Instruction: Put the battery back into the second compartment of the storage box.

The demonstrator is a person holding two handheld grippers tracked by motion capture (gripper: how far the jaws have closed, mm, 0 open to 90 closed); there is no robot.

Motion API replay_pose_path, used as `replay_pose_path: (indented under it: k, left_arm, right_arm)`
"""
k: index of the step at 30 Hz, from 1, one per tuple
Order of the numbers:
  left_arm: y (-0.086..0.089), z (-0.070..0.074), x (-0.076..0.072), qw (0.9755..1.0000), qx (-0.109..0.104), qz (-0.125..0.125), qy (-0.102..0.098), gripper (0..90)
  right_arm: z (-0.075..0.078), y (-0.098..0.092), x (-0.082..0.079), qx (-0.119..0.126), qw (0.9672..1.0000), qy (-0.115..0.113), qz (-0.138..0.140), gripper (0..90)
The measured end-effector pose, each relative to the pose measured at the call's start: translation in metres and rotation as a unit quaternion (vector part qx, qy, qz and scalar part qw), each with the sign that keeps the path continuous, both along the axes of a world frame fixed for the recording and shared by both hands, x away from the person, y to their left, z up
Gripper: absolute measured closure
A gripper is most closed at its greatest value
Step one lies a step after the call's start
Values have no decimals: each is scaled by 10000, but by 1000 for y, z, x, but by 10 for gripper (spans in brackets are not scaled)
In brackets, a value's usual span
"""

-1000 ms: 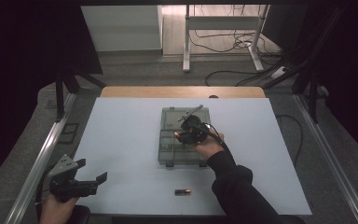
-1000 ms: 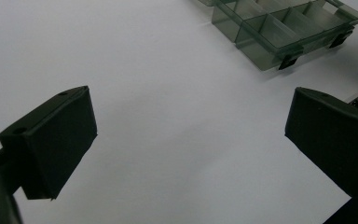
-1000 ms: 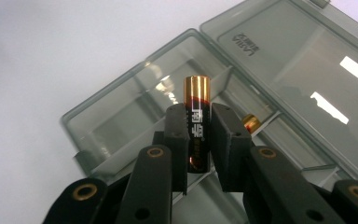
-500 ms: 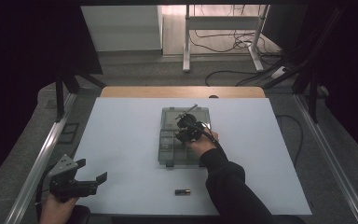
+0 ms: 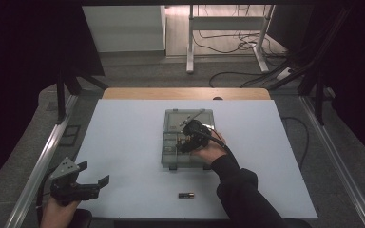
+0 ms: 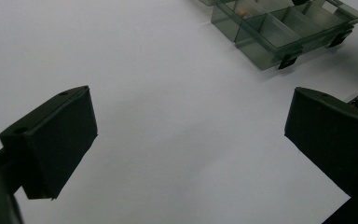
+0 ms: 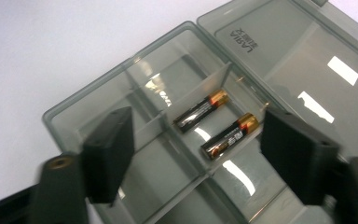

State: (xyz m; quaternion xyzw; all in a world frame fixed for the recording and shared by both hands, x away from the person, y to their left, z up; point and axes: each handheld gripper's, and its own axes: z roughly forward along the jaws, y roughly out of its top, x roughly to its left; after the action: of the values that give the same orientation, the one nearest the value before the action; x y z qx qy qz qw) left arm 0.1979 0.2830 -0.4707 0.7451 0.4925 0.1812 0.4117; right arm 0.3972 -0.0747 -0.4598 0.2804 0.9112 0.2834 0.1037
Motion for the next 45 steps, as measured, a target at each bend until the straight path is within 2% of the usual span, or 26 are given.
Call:
replay_pose_path:
  k: [5, 8, 14, 15, 16, 19, 30, 33, 38, 45]
  left_arm:
    - [0, 0, 0, 10000, 9, 0, 0, 28]
    - [0, 0, 0, 10000, 8, 0, -2, 28]
    - [0, 0, 0, 10000, 14, -1, -4, 28]
    - [0, 0, 0, 10000, 14, -1, -4, 29]
    - [0, 0, 0, 10000, 15, 0, -5, 28]
    - [-1, 0, 0, 10000, 17, 0, -6, 28]
    - [-1, 0, 0, 10000, 20, 3, -6, 29]
    - [-1, 0, 0, 10000, 24, 5, -7, 29]
    - [-1, 0, 0, 10000, 21, 3, -7, 29]
    - [-1, 0, 0, 10000, 16, -2, -12, 29]
  right_arm:
    - [3, -1, -8, -21, 9999, 11, 145, 162]
    - [7, -4, -14, 91, 9998, 5, 179, 112]
    - [9, -9, -26, 143, 9995, -62, 292, 14]
    - [9, -9, -26, 143, 9995, -62, 292, 14]
    - [9, -11, -31, 98, 9992, -219, 332, 7]
    - [10, -13, -39, 103, 9987, -328, 379, 0]
    - [14, -24, -63, 383, 9964, -387, 646, 0]
    - [12, -27, -69, 335, 9962, -402, 701, 0]
    - [7, -29, -77, 139, 9974, -214, 670, 0]
    - [0, -27, -91, -46, 9975, -156, 681, 0]
